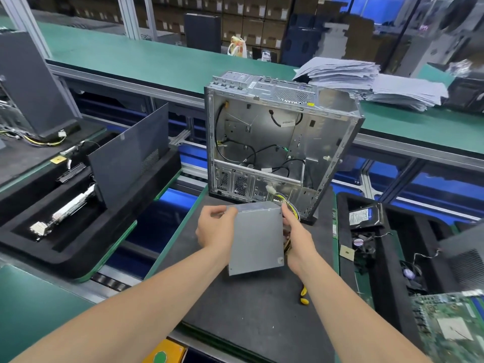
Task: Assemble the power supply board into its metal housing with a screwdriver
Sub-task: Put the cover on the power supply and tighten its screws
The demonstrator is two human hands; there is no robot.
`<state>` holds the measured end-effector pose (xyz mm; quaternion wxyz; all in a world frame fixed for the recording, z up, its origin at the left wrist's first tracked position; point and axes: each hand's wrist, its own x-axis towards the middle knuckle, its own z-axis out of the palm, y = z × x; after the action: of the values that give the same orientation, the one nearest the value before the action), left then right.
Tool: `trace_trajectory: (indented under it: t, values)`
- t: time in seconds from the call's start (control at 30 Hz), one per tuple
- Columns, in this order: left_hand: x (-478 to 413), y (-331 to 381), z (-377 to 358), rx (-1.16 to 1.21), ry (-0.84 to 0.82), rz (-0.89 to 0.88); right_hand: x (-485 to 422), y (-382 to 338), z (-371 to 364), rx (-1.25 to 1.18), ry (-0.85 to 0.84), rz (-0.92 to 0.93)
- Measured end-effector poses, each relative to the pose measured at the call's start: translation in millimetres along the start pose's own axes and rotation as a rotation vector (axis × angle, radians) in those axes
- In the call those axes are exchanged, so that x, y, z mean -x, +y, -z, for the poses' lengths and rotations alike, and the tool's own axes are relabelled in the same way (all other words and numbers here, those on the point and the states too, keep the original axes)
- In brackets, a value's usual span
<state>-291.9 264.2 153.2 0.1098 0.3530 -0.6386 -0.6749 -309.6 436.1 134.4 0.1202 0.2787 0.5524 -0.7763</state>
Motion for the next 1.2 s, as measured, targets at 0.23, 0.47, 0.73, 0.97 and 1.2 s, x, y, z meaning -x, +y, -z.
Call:
trace_trajectory:
  t: [0.23,0.47,0.73,0.97,1.2]
  values:
    - [9.0,-14.8,14.7,0.025,-0.068,-0.168,9.6,-0.5,-0.2,-0.009,0.032,-0.006]
    - [-0.4,-27.4,24.3,-0.046,-0.254,-0.255,13.8,-0.7,4.9,0.156,0.116,0.026]
    - [-3.0,-7.7,-0.9,-0.179,-0.26,0.022,8.0,-19.6,-17.4,0.253,-0.003,-0.097]
    - [0.4,-15.6,-12.4,-0.107,-0.154,0.054,4.7,-6.9,-21.8,0.31,0.138,0.053]
    - [-4.0,-14.6,-16.8,-0.111,-0.159,0.059,0.8,-10.8,-20.1,0.289,0.12,0.03]
